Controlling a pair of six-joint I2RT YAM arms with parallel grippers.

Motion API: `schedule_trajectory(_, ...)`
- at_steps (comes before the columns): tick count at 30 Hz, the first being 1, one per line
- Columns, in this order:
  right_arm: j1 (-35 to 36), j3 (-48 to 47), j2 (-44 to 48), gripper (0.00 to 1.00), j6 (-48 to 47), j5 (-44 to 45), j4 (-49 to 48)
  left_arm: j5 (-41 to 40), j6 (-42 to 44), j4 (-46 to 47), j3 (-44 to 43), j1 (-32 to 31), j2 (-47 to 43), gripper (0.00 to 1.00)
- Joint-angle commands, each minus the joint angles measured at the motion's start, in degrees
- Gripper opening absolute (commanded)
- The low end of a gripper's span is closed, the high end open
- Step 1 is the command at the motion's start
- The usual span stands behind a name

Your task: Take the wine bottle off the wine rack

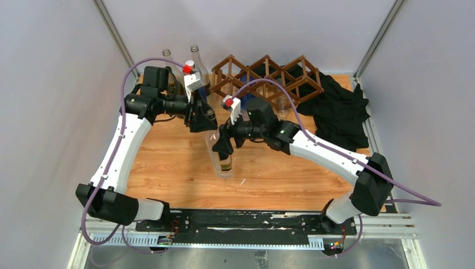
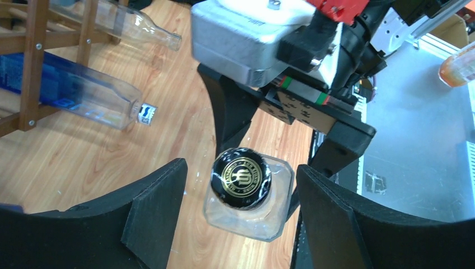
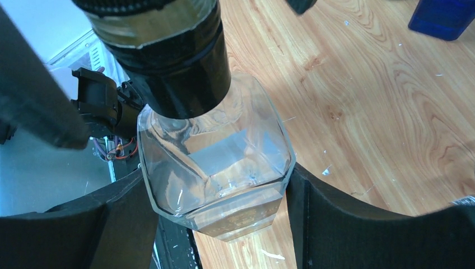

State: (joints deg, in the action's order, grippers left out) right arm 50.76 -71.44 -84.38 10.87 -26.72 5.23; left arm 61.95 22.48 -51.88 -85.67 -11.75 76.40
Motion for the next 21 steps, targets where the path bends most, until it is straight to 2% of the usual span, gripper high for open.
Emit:
schedule_trajectory(1,1.01,-4.74,0.34,0.00,0.73,-0.75,-6.52,2.77,0.13,0.72,1.54,0.23,-1.48,0.74)
schedule_trajectory(7,1.34,-5.47,-0.12,0.00,0.98,-0.10,-7.30,0.63,0.63,0.64,2.20,0.23,-0.14,0.61)
schedule_trajectory(14,2.03,-6.38,-1.75,0.00,1.25,-0.31,-7.82,-1.78,1.27,0.59,2.15,0.23,1.59,0.50)
schedule_trajectory(18,2.13,-6.01,-2.40,0.01,1.64,0.38,-8.14,-3.31,1.47,0.64,1.42,0.23,2.51,0.34)
schedule_trajectory(20,2.15,-5.66,-2.61,0.05,1.61,0.99,-8.05,-4.00,1.66,1.22,1.19,0.23,2.76,0.20)
schedule_trajectory(21,2.15,-5.45,-2.63,0.12,1.61,1.62,-7.86,-4.55,1.62,1.77,1.18,0.23,2.78,0.13)
